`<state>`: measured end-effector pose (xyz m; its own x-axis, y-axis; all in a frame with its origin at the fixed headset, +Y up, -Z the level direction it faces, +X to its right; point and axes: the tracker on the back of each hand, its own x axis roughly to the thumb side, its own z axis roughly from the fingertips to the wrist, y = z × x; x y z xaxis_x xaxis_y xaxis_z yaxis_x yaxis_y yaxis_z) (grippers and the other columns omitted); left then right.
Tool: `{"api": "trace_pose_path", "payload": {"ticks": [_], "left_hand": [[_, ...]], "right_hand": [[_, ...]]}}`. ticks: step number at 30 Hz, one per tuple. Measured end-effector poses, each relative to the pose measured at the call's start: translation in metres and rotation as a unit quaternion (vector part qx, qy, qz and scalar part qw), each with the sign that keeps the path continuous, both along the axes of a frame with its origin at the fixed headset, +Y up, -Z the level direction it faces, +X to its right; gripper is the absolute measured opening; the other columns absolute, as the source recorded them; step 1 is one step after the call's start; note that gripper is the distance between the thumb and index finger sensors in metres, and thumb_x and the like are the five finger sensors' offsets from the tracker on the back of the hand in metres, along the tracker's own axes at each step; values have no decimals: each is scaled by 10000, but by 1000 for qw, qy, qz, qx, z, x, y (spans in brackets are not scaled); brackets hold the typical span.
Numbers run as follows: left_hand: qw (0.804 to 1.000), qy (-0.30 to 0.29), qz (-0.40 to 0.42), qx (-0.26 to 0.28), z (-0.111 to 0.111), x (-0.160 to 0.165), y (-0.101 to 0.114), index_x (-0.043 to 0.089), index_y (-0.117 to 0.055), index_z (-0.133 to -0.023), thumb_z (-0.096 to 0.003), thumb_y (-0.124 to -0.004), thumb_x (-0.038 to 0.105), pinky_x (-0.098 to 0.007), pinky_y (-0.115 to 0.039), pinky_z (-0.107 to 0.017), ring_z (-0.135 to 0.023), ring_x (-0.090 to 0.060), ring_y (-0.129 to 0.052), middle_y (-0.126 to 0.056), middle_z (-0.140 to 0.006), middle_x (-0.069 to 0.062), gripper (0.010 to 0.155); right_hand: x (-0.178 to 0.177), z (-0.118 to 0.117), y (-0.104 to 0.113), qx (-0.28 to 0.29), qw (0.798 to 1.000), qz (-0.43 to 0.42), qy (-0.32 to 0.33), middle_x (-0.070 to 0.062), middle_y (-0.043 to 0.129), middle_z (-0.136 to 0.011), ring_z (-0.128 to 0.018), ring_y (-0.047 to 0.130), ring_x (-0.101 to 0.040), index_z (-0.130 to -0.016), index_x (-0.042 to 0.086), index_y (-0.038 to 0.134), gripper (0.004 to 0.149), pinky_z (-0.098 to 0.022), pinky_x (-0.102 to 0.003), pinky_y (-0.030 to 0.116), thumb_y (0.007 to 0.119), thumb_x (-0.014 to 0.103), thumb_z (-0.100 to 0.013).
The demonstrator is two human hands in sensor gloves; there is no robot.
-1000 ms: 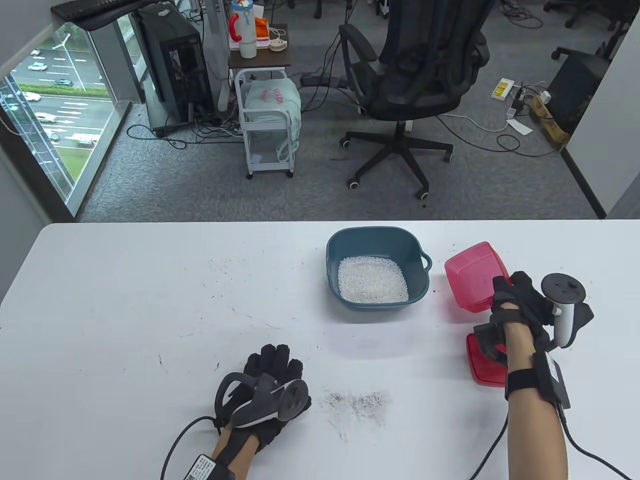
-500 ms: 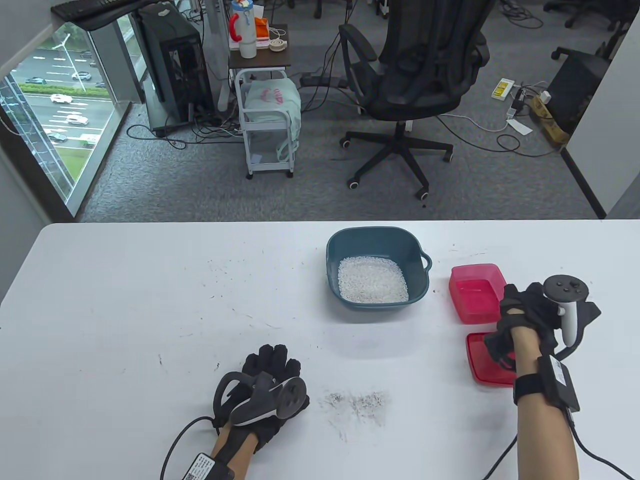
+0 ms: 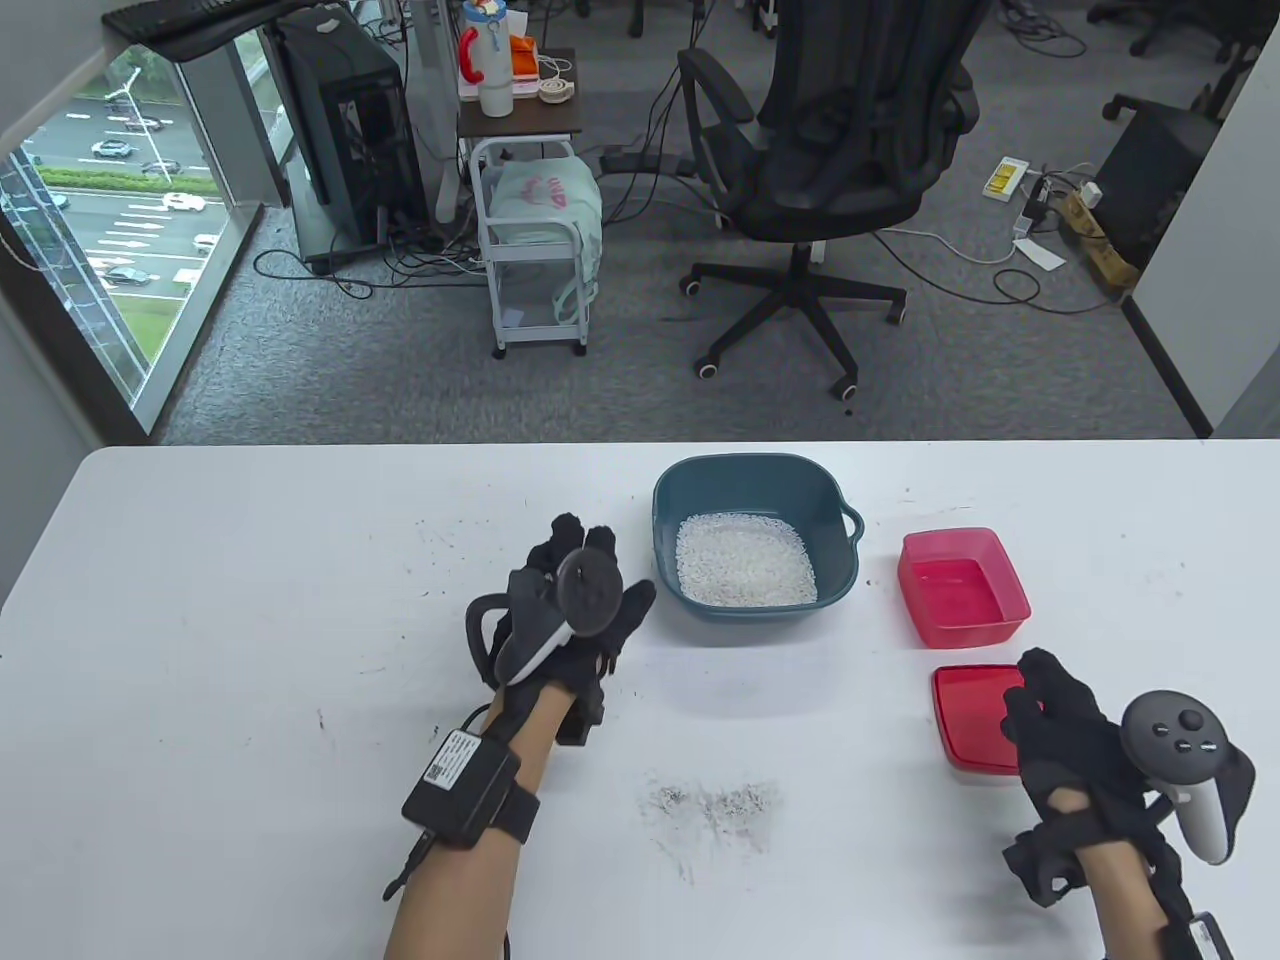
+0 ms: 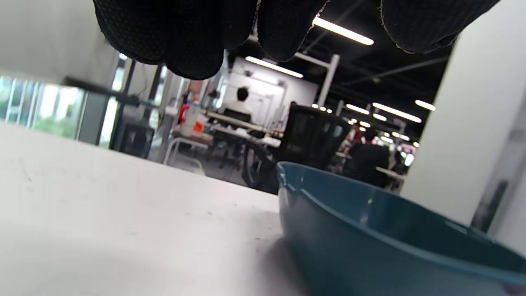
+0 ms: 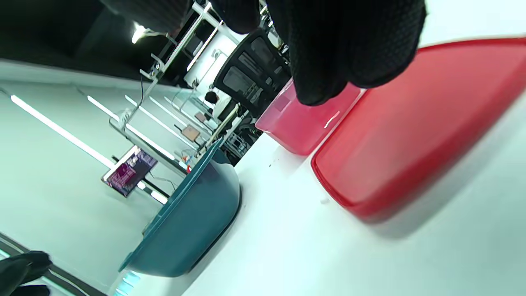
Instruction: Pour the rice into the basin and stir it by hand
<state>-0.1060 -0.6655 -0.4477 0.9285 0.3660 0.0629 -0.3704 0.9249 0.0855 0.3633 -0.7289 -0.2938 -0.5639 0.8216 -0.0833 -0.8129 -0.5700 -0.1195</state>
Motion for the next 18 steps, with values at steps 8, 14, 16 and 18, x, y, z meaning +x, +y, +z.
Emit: {"api": "trace_pose_path", "payload": {"ticks": [8, 14, 16, 18], "left_hand": [[983, 30, 104, -151, -93, 26, -57, 161, -575, -1111, -452, -783, 599, -521, -788, -579, -856, -403, -799, -446, -1171, -264, 818], [965, 40, 111, -236, -129, 36, -84, 131, -493, -1129, -479, -831, 464, -417, -889, -393, -625, -298, -968, -525, -1139, -273, 804], [959, 29, 128, -250, -133, 34, -89, 128, -462, -1132, -488, -816, 435, -339, -943, -239, -418, -202, -1062, -662, -1080, -253, 797], [947, 11, 170, -273, -135, 34, -94, 113, -496, -1120, -504, -794, 401, -310, -951, -138, -284, -167, -1089, -786, -1008, -234, 742]], "right_hand": [[-4, 4, -4, 6, 1000, -2, 25, -330, 675, -892, -555, 969, -484, -938, 59, 686, 639, -379, -611, 816, 739, 392, -395], [-7, 8, -2, 13, 999, 5, 34, -330, 688, -886, -554, 971, -488, -933, 57, 697, 635, -380, -614, 816, 740, 392, -395], [-6, 8, -1, 15, 999, 1, 34, -330, 689, -885, -556, 970, -487, -932, 56, 697, 635, -381, -614, 816, 740, 391, -395], [-6, 8, -1, 14, 999, -2, 36, -330, 693, -883, -554, 972, -488, -931, 56, 700, 634, -379, -614, 817, 740, 392, -394]]}}
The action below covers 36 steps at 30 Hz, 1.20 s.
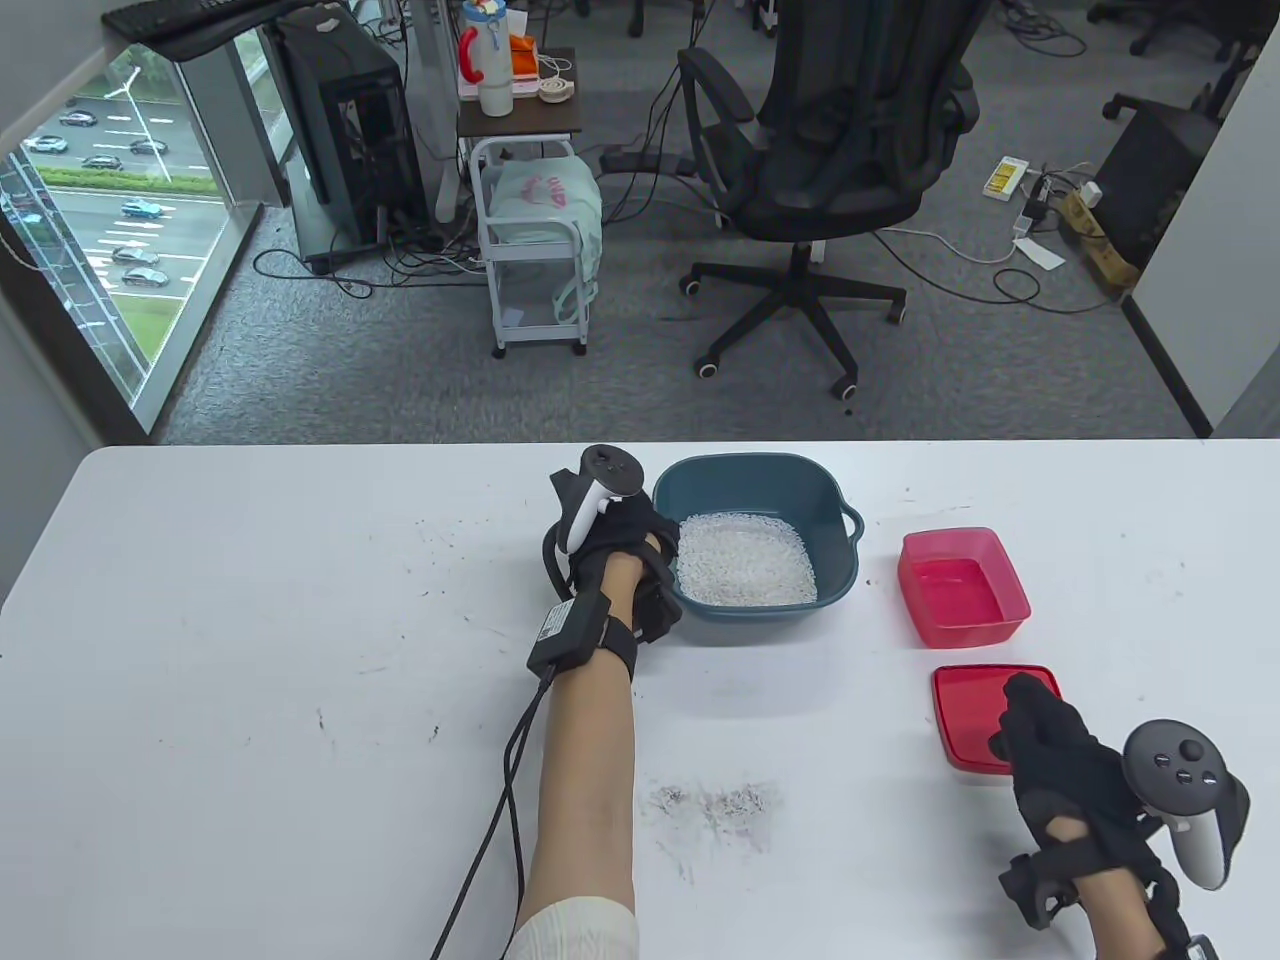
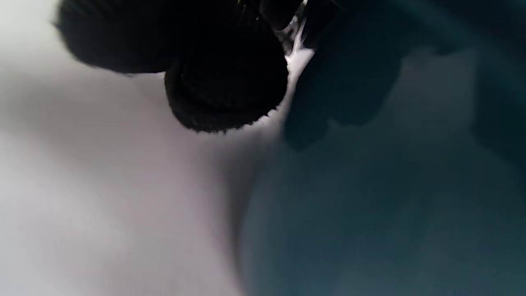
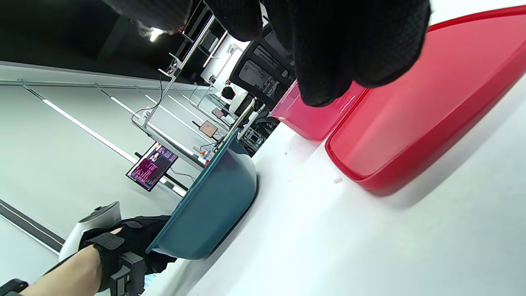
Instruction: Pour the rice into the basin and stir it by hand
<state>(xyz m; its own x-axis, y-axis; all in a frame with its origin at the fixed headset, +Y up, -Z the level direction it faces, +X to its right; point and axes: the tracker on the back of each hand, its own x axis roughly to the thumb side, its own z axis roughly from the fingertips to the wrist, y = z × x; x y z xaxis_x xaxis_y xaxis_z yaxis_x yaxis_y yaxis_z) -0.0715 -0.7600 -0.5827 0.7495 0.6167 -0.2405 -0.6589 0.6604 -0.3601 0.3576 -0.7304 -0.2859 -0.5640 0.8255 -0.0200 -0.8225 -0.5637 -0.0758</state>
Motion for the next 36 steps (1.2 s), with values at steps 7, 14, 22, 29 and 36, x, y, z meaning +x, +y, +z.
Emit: {"api": "trace_pose_path", "payload": {"ticks": [7, 14, 22, 29, 36], "left_hand": [[995, -10, 88, 47, 10, -6, 10, -18, -549, -1057, -482, -820, 236, -308, -972, -22, -113, -198, -1097, -860, -889, -292, 684], [984, -54, 148, 84, 71, -32, 63, -32, -496, -1066, -479, -820, 219, -296, -991, -21, -121, -197, -1106, -775, -938, -314, 716], [971, -88, 189, 120, 187, -52, 79, -39, -481, -1072, -481, -824, 223, -289, -984, -1, -89, -193, -1099, -729, -972, -351, 732], [968, -105, 211, 84, 238, -52, 22, -39, -482, -1074, -483, -820, 221, -288, -979, 7, -83, -199, -1095, -716, -976, -362, 729], [963, -106, 246, 40, 242, -54, -22, -37, -432, -1086, -495, -791, 205, -299, -975, -4, -100, -217, -1089, -644, -1004, -383, 733]], "right_hand": [[2, 0, -4, -5, 1000, -11, -6, -329, 699, -879, -552, 975, -486, -929, 54, 702, 633, -379, -614, 819, 738, 392, -395], [-1, -2, -7, -9, 1000, -14, -1, -329, 701, -877, -552, 974, -489, -928, 54, 702, 632, -380, -615, 817, 738, 392, -396], [-12, -3, -9, -12, 999, -27, 21, -329, 703, -876, -552, 974, -490, -928, 53, 702, 632, -380, -617, 816, 738, 391, -396], [-16, -4, -13, -22, 999, -23, 34, -332, 706, -873, -551, 974, -491, -929, 52, 701, 632, -381, -619, 814, 738, 390, -396], [-17, -4, -15, -29, 999, -19, 37, -332, 709, -871, -550, 974, -493, -927, 48, 703, 632, -381, -620, 813, 739, 389, -396]]}}
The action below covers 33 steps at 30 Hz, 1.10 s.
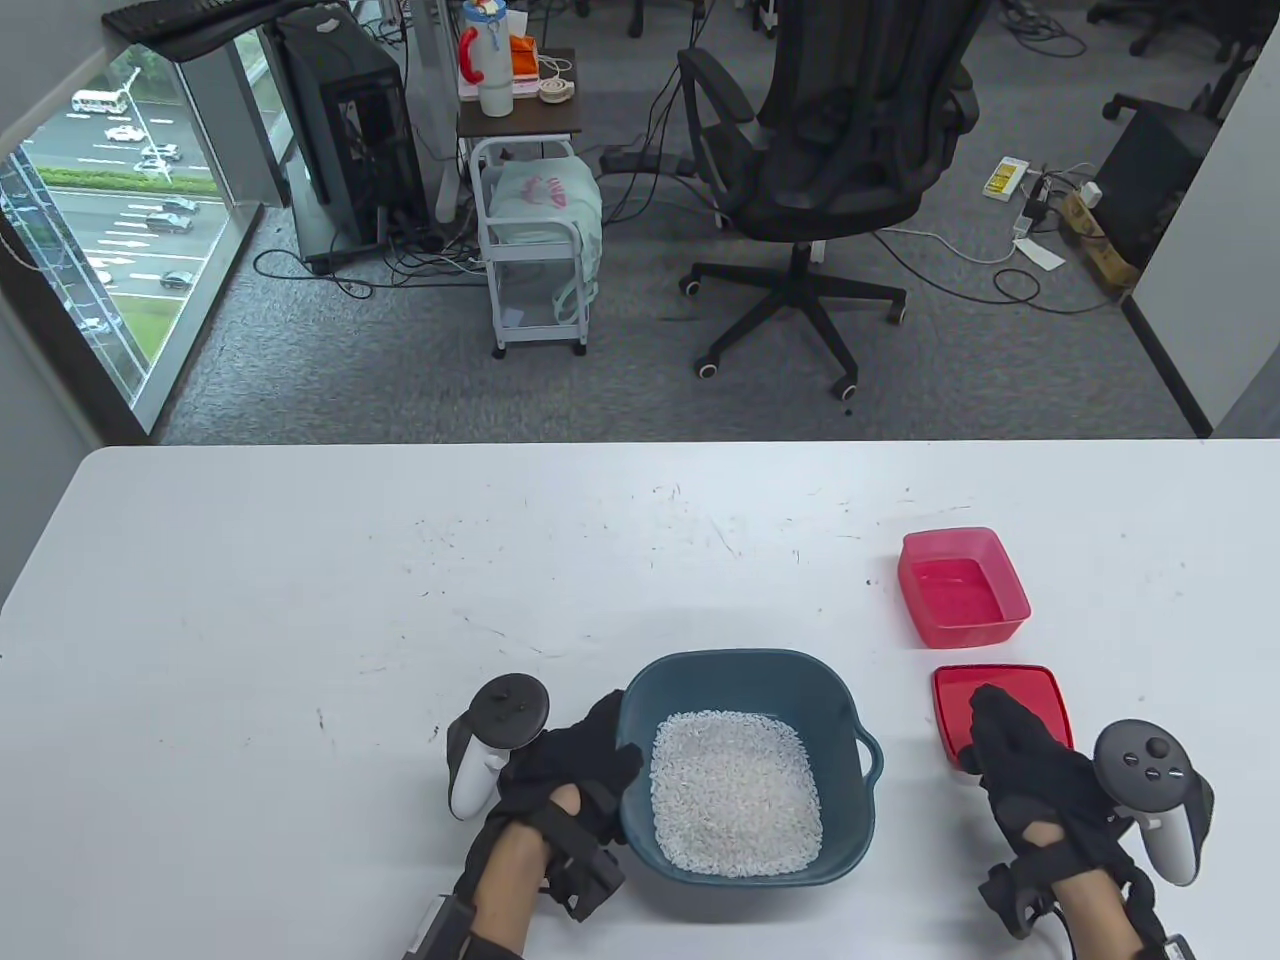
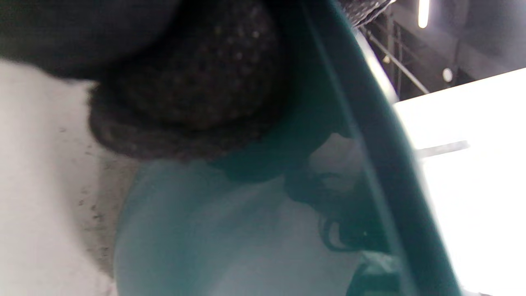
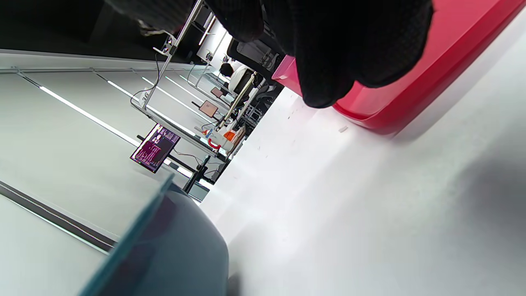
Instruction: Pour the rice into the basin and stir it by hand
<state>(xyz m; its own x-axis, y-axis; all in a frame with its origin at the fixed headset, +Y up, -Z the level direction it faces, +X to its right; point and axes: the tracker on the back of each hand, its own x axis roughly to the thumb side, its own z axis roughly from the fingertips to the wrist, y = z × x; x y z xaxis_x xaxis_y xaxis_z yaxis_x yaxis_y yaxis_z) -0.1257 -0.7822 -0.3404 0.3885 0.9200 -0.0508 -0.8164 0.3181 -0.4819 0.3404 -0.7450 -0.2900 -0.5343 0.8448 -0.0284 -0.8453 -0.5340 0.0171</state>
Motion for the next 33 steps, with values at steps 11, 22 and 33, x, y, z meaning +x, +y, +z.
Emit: {"api": "trace_pose_path", "payload": {"ticks": [11, 22, 33], "left_hand": [[1000, 4, -7, 0, -1, -2, -8, -18, -429, -1092, -503, -789, 260, -266, -962, 2, -89, -174, -1075, -659, -1008, -362, 744], [1000, 5, -16, 3, -1, -2, -8, -17, -434, -1092, -502, -790, 263, -268, -958, 2, -85, -171, -1073, -666, -1006, -360, 744], [1000, 5, -22, 8, 0, -2, -9, -20, -427, -1095, -503, -784, 259, -272, -957, -5, -114, -171, -1070, -662, -1007, -363, 745]], "right_hand": [[-73, 6, 38, 99, 979, 145, 101, -287, 679, -935, -725, 859, -532, -934, 84, 718, 619, -481, -680, 725, 740, 388, -396], [-229, -33, 38, -115, 825, 393, 391, -187, 677, -1021, -903, 703, -507, -947, 147, 758, 602, -594, -697, 607, 754, 394, -398], [-292, -67, -2, -174, 734, 510, 413, -61, 500, -1083, -977, 558, -418, -995, 258, 615, 632, -622, -692, 533, 733, 395, -389]]}}
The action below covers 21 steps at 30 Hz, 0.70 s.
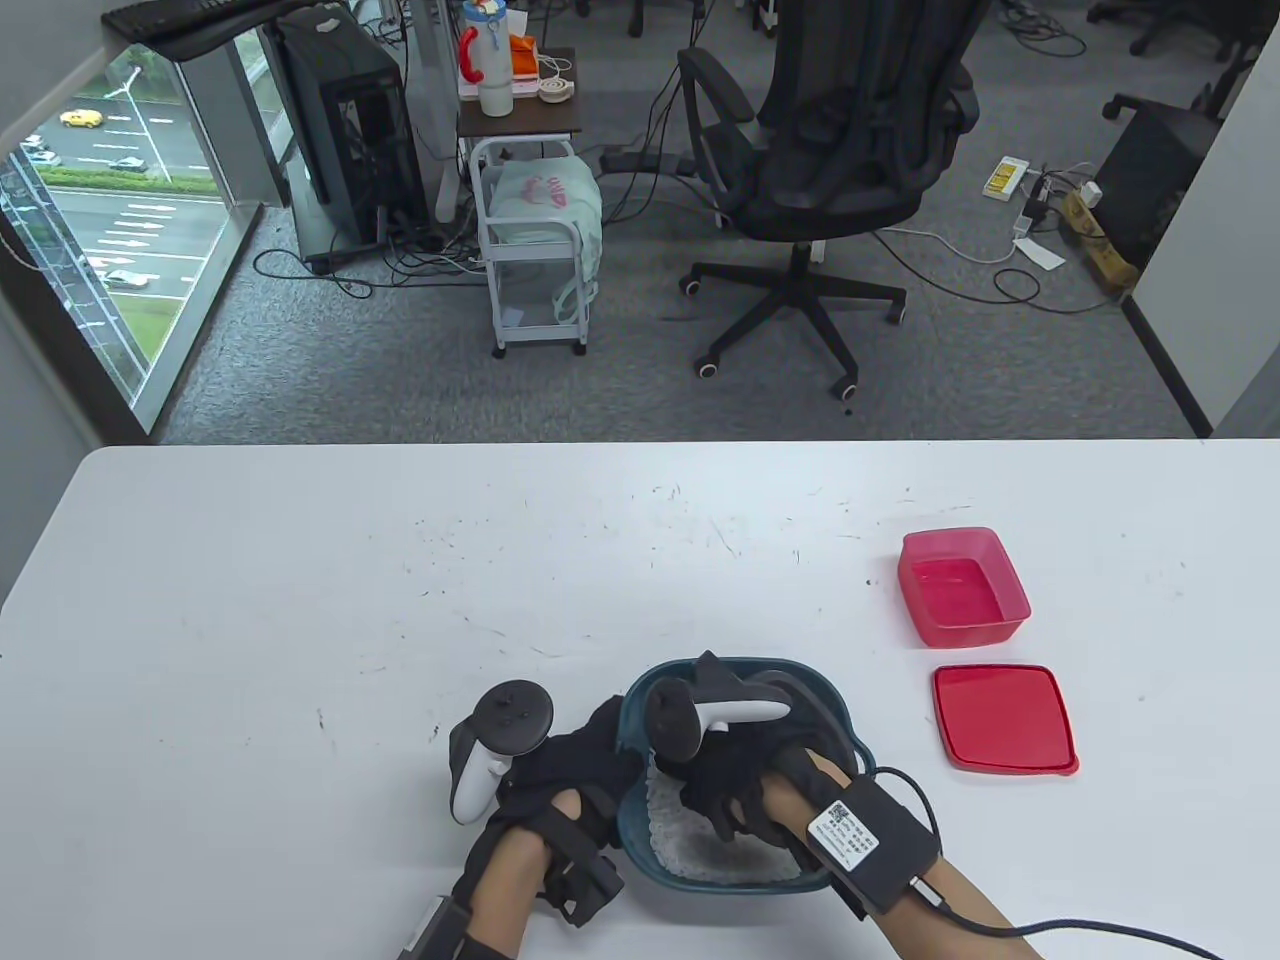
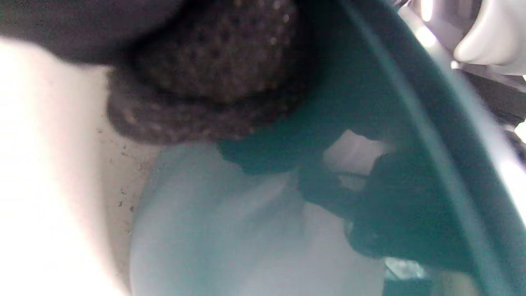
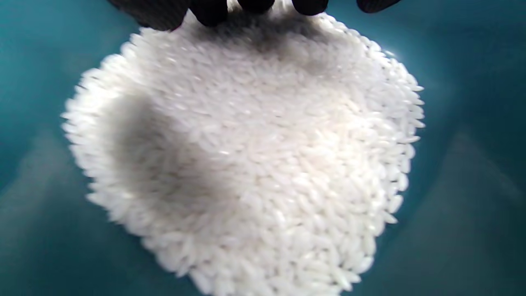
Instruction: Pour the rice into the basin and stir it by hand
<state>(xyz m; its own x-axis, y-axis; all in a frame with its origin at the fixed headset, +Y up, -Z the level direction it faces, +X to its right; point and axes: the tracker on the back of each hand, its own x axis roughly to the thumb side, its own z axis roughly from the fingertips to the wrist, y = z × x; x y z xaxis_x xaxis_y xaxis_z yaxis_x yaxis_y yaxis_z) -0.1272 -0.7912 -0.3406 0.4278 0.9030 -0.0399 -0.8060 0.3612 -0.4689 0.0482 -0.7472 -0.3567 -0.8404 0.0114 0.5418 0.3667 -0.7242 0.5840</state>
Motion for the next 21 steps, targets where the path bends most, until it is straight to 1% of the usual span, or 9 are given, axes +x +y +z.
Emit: {"api": "trace_pose_path", "payload": {"ticks": [2, 5, 7, 9, 11, 15, 17, 19, 21], "left_hand": [[1000, 0, 1, 0, 0, 0, -1, -20, -429, -1095, -502, -786, 259, -273, -957, -6, -115, -171, -1070, -665, -1005, -364, 746], [1000, 1, 1, 0, 0, 0, -1, -18, -430, -1094, -504, -784, 260, -271, -958, -7, -114, -167, -1072, -666, -1005, -360, 743], [1000, 3, 2, -2, 0, 0, 0, -21, -432, -1093, -504, -782, 258, -272, -958, -5, -91, -170, -1073, -665, -1004, -362, 739], [1000, 8, 0, -1, 0, 0, 0, -19, -440, -1092, -504, -782, 253, -272, -958, -2, -89, -171, -1073, -672, -1003, -356, 733], [1000, 13, -3, 1, 0, 1, 0, -20, -450, -1089, -503, -783, 250, -270, -958, 2, -85, -169, -1073, -682, -999, -352, 726], [1000, 22, -4, 2, 1, 0, 0, -22, -465, -1085, -498, -786, 240, -269, -960, 13, -76, -171, -1075, -695, -992, -350, 718], [1000, 28, -3, 1, 2, 0, 0, -24, -468, -1083, -498, -786, 238, -270, -960, 15, -72, -172, -1075, -697, -990, -351, 716], [1000, 30, -1, -1, 2, 1, 0, -23, -470, -1083, -498, -787, 236, -272, -960, 17, -70, -176, -1075, -698, -989, -353, 715], [1000, 30, -1, -1, 2, 1, 0, -23, -470, -1083, -498, -788, 236, -273, -961, 17, -70, -178, -1076, -698, -988, -353, 714]], "right_hand": [[2, -2, 0, 14, 1000, 8, -5, -82, 526, -1071, -962, 598, -399, -991, 250, 614, 628, -617, -683, 552, 730, 391, -390], [10, -2, -1, 13, 999, 33, -27, -179, 575, -1035, -898, 685, -482, -991, 198, 604, 638, -592, -682, 601, 726, 381, -392], [18, -1, -3, 8, 995, 81, -54, -251, 612, -982, -833, 741, -526, -981, 124, 603, 651, -554, -669, 661, 723, 372, -392], [25, 1, -2, -8, 991, 115, -72, -291, 680, -917, -759, 813, -505, -954, 64, 631, 651, -513, -608, 727, 727, 363, -384], [26, 5, -1, -27, 992, 101, -69, -320, 777, -848, -651, 901, -515, -905, 24, 734, 622, -439, -588, 787, 739, 352, -376], [25, 16, -4, -92, 989, 97, -68, -345, 920, -689, -443, 1023, -490, -796, -29, 849, 597, -286, -552, 869, 762, 355, -346], [25, 20, -8, -148, 984, 71, -69, -338, 985, -621, -340, 1069, -477, -737, -42, 909, 592, -211, -537, 898, 782, 361, -322], [21, 21, -9, -183, 981, 21, -61, -336, 1002, -599, -315, 1073, -479, -723, -47, 923, 595, -194, -540, 896, 788, 361, -312], [19, 20, -9, -225, 972, -52, -54, -320, 990, -637, -371, 1066, -492, -748, -24, 913, 597, -238, -553, 895, 787, 363, -311]]}}
